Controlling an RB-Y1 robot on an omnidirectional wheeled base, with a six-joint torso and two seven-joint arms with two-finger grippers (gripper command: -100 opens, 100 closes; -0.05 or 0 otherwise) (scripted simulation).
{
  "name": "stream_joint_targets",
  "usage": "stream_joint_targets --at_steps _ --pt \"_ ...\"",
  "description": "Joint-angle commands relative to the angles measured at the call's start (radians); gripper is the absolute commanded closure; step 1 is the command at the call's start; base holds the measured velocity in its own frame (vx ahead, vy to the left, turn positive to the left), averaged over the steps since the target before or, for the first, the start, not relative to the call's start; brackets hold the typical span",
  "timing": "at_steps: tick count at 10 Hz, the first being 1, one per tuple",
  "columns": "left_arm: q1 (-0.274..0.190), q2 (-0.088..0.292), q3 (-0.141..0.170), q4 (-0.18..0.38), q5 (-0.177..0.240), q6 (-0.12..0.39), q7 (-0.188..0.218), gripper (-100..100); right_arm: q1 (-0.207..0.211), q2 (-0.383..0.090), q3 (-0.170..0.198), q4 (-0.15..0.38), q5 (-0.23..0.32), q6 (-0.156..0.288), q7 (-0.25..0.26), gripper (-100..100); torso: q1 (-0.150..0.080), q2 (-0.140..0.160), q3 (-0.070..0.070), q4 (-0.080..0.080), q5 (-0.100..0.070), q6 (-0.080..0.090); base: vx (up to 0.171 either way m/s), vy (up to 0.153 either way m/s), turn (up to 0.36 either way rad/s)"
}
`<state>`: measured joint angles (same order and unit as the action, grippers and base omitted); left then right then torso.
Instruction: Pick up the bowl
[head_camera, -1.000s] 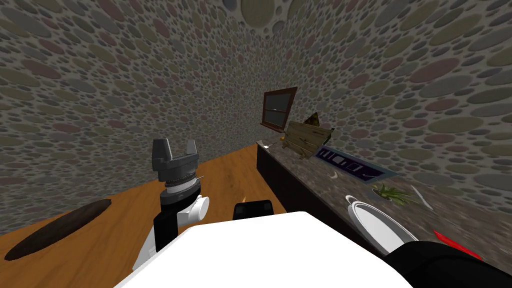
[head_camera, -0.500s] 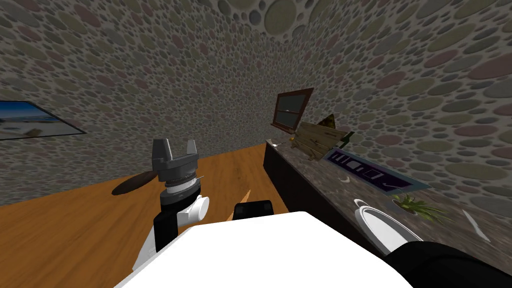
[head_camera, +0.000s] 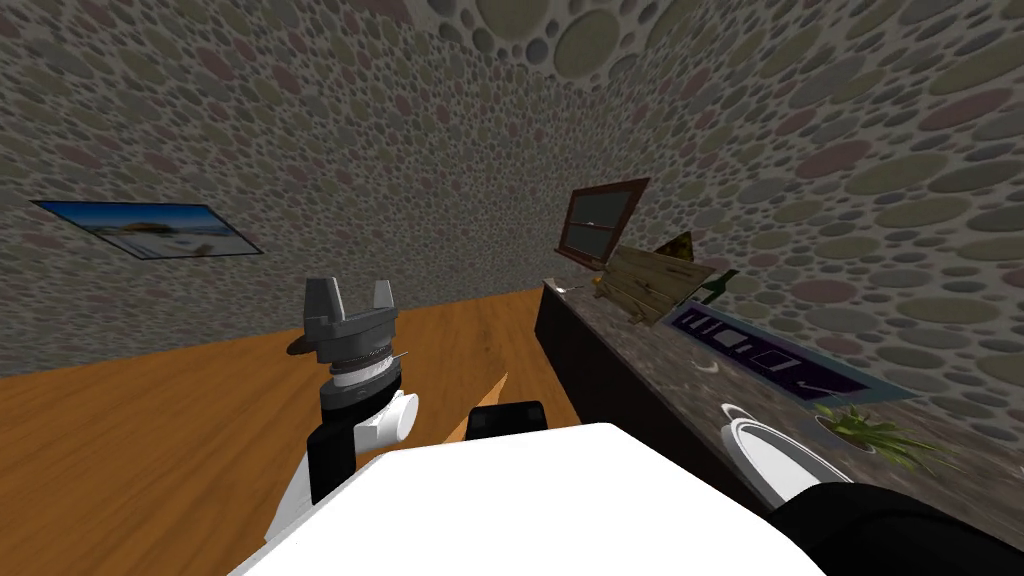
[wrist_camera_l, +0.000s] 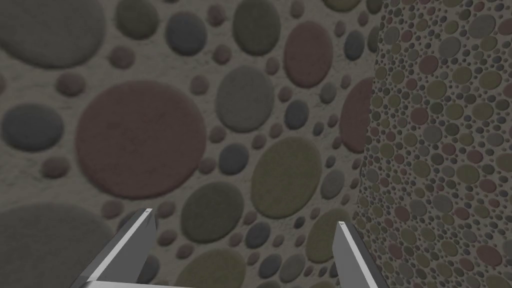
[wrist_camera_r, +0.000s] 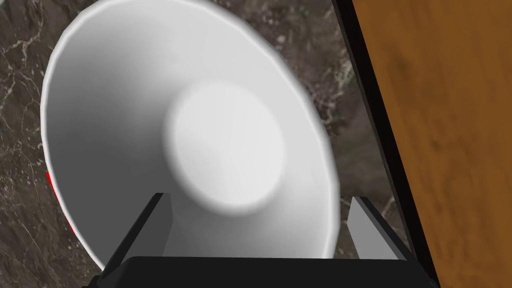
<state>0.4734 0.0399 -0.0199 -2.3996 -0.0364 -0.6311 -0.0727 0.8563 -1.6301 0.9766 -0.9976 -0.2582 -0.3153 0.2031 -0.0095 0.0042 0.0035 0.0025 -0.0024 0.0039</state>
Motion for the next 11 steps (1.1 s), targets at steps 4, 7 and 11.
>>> stream_joint_targets --at_steps 4,7,11 --pt "0.0 0.0 0.0 0.0 0.0 0.0 0.0 0 -0.003 0.008 0.102 -0.022 -0.023 0.018 -0.141 -100 0.003 0.005 0.003 0.001 0.001 -0.001 -0.192 0.067 0.363" --pt "0.0 0.0 0.0 0.0 0.0 0.0 0.0 0 -0.003 0.008 0.102 -0.022 -0.023 0.018 -0.193 -100 0.003 0.003 0.002 0.001 0.001 0.0 -0.094 0.055 0.205" --pt "0.0 0.0 0.0 0.0 0.0 0.0 0.0 0 -0.004 0.012 0.152 -0.033 -0.035 0.028 -0.286 -100 0.003 0.005 0.003 0.001 0.001 0.0 -0.126 0.082 0.259"
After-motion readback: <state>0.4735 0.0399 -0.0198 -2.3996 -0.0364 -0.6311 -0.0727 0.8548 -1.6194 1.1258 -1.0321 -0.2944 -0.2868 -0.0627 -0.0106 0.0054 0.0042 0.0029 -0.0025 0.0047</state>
